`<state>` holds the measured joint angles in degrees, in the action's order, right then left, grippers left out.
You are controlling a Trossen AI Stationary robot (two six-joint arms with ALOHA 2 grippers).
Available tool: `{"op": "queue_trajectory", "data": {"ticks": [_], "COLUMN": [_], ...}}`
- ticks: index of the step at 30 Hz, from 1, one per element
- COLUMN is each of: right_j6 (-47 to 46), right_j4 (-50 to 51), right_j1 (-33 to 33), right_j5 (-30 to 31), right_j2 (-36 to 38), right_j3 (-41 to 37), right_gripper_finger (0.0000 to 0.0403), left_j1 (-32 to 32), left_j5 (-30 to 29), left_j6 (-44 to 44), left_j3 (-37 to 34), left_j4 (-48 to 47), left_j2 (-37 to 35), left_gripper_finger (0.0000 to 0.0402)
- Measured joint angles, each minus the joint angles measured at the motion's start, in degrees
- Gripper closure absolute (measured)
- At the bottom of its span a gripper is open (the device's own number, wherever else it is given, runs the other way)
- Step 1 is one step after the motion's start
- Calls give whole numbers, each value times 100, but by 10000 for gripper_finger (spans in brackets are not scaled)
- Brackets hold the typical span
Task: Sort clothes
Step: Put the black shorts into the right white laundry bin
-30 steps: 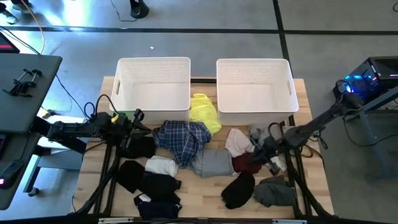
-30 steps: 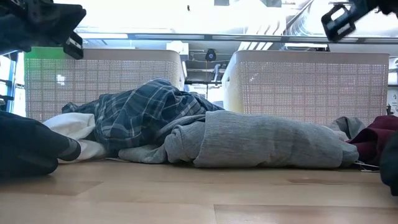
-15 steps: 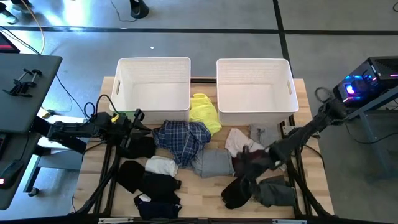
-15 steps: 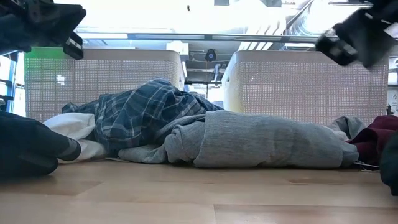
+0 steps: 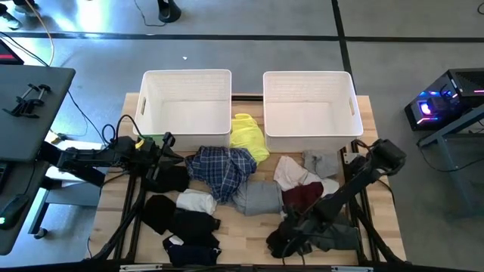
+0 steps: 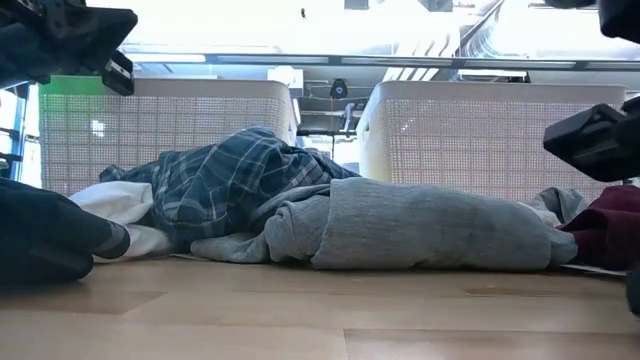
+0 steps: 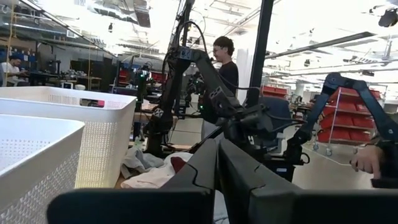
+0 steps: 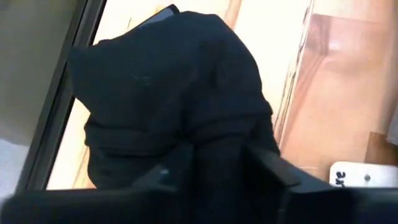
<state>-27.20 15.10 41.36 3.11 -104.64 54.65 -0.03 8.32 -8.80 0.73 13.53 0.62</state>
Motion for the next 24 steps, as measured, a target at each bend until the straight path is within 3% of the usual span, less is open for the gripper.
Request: {"op": "queue_trajectory", "data": {"ticks": [3, 5, 8, 15, 20, 24], "right_j6": [-134, -124, 194, 2222, 3389, 4073], "right_j4": [423, 955, 1201, 2417, 3258, 3529], "right_j1": [-111, -170, -256, -827, -1862, -3327], "right_j5": [-70, 104, 1070, 3298, 4692, 4536], "right_j2": [215, 435, 883, 1844, 2549, 3122], "right_j3": [313, 595, 1308, 2809, 3457, 3545], "right_gripper_finger": [380, 387, 377, 396, 396, 398], "left_j1": [0, -9, -13, -15, -56, -131], "left_j5": [0, 14, 14, 12, 7, -4], "left_j6": [35, 170, 497, 541, 647, 653], "left_j3": [0, 0, -1, 0, 0, 0], "left_j4": [-45, -93, -188, -105, 87, 88], "left_j2": [4, 12, 24, 66, 66, 66], "left_gripper_finger": [399, 399, 399, 399, 399, 399]}}
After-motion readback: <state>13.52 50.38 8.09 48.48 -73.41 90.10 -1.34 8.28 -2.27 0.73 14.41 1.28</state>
